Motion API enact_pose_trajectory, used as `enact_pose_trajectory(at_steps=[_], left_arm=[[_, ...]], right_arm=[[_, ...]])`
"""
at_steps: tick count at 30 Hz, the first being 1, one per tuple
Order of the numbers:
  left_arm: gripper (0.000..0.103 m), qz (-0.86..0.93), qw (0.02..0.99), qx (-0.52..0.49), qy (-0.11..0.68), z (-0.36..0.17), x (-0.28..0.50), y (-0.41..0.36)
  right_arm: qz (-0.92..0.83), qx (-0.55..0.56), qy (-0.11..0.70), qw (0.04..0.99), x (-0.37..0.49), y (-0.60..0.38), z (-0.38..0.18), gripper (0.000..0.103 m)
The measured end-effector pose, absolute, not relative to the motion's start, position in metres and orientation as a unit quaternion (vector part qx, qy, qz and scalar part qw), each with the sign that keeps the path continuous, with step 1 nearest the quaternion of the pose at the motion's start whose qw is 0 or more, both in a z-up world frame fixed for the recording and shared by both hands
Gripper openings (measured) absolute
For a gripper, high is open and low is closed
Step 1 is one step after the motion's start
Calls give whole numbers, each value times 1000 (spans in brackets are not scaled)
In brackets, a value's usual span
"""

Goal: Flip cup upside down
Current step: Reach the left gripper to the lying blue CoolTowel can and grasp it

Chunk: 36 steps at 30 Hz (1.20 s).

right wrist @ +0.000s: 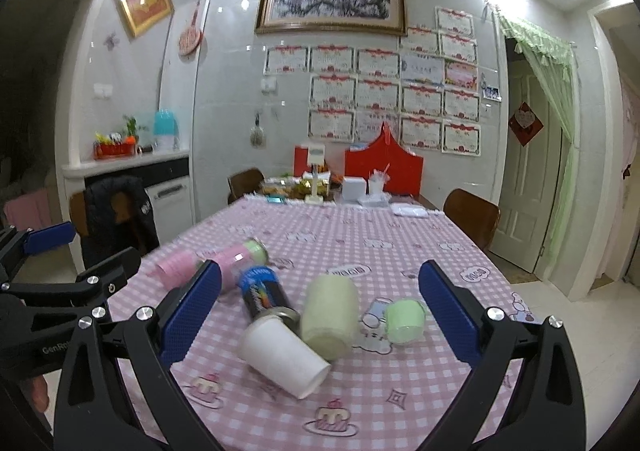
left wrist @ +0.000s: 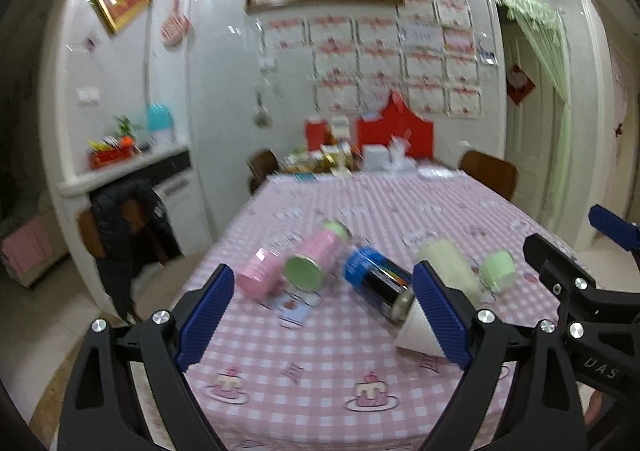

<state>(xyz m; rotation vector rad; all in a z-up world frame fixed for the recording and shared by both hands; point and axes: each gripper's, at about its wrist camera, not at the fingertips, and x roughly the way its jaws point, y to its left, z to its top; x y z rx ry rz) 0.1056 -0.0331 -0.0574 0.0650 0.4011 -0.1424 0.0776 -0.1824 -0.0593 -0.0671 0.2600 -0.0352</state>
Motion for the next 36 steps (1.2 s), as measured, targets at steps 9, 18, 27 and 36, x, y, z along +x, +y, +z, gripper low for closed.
enact_pose_trajectory(at_steps=[9, 18, 27, 36], left_arm=[[89, -137, 939, -30, 314, -114, 193, -52], [89, -114, 915, -60, 381, -133, 268, -77], [89, -91, 897, -70, 427, -152, 319, -100], [89, -82, 877, -21, 473, -175, 345, -115]], right_arm=[[-29, -45, 171, 984, 127, -209, -86, 95], [-25, -27, 206, 978, 178, -233, -99, 95], [-12, -14, 223, 975, 214, -250, -106, 95], [8, -2, 249, 968, 237, -257, -118, 95]])
